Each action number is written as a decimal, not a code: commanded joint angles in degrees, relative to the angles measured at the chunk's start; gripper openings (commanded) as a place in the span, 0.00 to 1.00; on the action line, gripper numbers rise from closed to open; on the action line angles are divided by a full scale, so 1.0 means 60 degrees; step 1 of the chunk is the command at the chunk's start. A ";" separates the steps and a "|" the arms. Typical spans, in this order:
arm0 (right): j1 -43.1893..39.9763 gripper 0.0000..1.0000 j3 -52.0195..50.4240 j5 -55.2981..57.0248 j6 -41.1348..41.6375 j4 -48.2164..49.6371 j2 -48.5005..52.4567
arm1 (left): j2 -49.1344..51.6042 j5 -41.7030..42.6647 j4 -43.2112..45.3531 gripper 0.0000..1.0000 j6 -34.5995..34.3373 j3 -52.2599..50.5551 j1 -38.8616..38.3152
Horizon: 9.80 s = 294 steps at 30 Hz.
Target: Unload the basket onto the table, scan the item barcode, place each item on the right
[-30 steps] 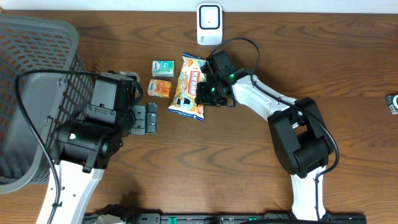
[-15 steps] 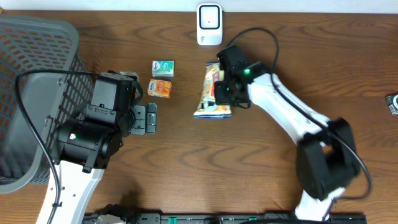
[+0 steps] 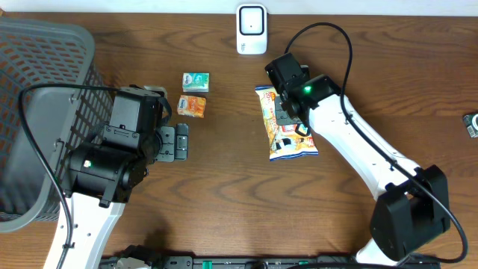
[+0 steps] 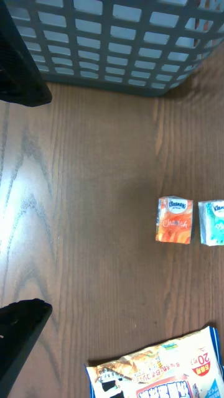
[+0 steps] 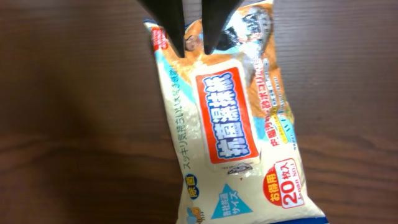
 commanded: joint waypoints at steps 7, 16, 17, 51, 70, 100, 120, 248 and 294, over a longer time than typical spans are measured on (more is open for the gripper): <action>-0.1202 0.80 -0.0033 -0.0929 -0.0681 0.0641 0.0324 | 0.0036 -0.0058 -0.0047 0.97 0.0011 0.0124 -0.0004; -0.2936 0.83 -0.0226 -0.5934 -0.3435 0.1803 0.0790 | 0.0036 -0.0058 -0.0047 0.98 0.0011 0.0124 -0.0004; -0.3016 0.84 -0.0226 -0.6138 -0.3435 0.1854 0.0954 | 0.0036 -0.0058 -0.0047 0.98 0.0011 0.0124 -0.0004; -0.2980 0.01 -0.0186 -0.2721 -0.1836 0.1461 0.0463 | 0.0036 -0.0058 -0.0047 0.98 0.0011 0.0124 -0.0004; -0.1315 0.03 -0.0441 0.4630 -0.0273 0.0160 0.1293 | 0.0036 -0.0058 -0.0047 0.98 0.0011 0.0124 -0.0004; 0.1410 0.27 0.1140 0.0492 -0.0816 0.1253 0.1355 | 0.0036 -0.0058 -0.0047 0.98 0.0011 0.0124 -0.0004; -0.1188 0.01 0.1566 -0.4615 -0.2211 -0.0481 0.2404 | 0.0036 -0.0058 -0.0047 0.98 0.0011 0.0124 -0.0004; -0.0514 0.41 0.1461 -0.2830 -0.0419 -0.1293 0.1785 | 0.0036 -0.0058 -0.0047 0.98 0.0011 0.0124 -0.0004; 0.1734 0.31 -0.0561 -0.1439 0.0790 0.1756 0.2073 | 0.0036 -0.0058 -0.0047 0.98 0.0011 0.0124 -0.0004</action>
